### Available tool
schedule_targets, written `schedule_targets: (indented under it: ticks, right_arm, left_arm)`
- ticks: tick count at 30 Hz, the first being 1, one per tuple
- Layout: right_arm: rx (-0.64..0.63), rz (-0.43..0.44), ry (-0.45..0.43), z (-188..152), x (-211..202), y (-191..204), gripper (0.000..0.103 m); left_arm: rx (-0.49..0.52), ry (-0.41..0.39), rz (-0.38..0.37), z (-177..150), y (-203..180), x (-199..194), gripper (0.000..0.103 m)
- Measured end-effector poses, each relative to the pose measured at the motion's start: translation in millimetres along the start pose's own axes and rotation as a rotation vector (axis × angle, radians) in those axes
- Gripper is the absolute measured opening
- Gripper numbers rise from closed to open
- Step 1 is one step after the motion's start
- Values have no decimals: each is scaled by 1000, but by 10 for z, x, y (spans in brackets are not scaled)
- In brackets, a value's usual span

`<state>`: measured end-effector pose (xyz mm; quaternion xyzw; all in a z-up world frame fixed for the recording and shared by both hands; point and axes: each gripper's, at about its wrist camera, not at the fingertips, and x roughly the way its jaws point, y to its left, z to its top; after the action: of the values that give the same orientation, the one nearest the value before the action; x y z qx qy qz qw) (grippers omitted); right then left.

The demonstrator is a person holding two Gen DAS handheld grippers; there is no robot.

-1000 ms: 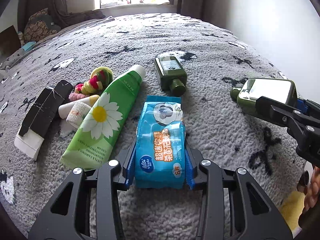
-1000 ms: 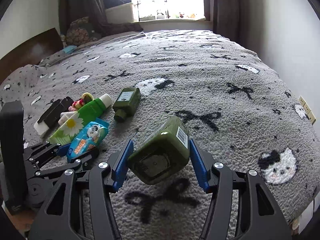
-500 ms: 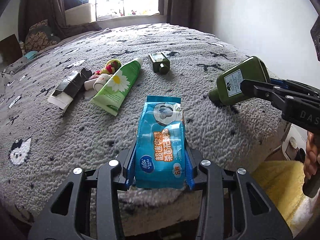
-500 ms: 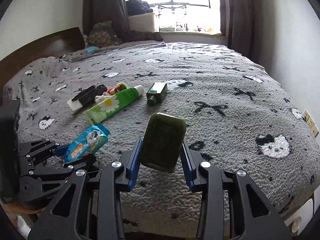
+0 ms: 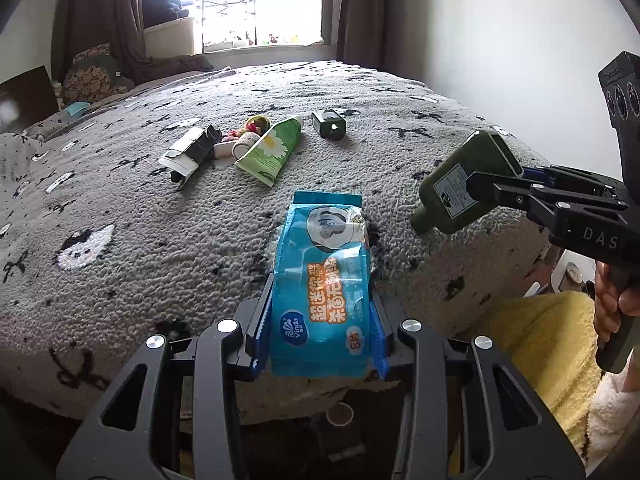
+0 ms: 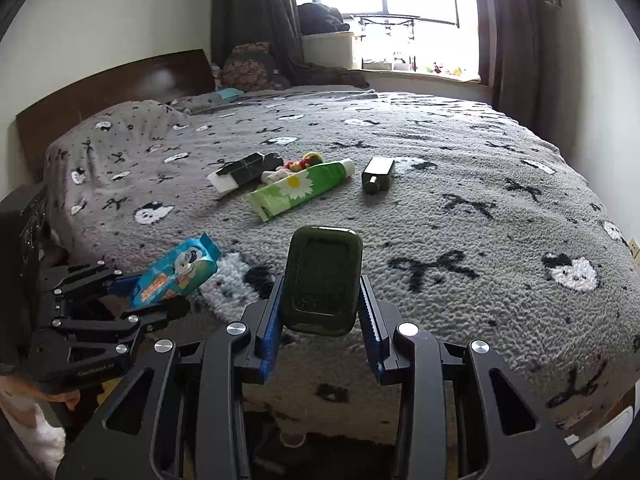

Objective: Collect trash
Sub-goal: 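Carry the wipes pack and green bottle over the bed edge down to the bin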

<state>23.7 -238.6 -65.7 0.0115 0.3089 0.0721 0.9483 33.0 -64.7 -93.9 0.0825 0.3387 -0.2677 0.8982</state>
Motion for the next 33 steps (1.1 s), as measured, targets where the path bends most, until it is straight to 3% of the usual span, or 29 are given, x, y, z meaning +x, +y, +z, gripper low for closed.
schedule_targets:
  ticks: [12,23,33]
  right_arm:
    - [54,50,82,-586,-116,113,34]
    - [105,91,285,-1162,180,182,32]
    - [100,116,413,-1468,446,278,32]
  left_arm:
    - [-29,88,-9,-523,3,-130,38]
    - [-57,241,-13,-1008,40,134,38]
    - [-76,339,-19,-1300,44,376,38]
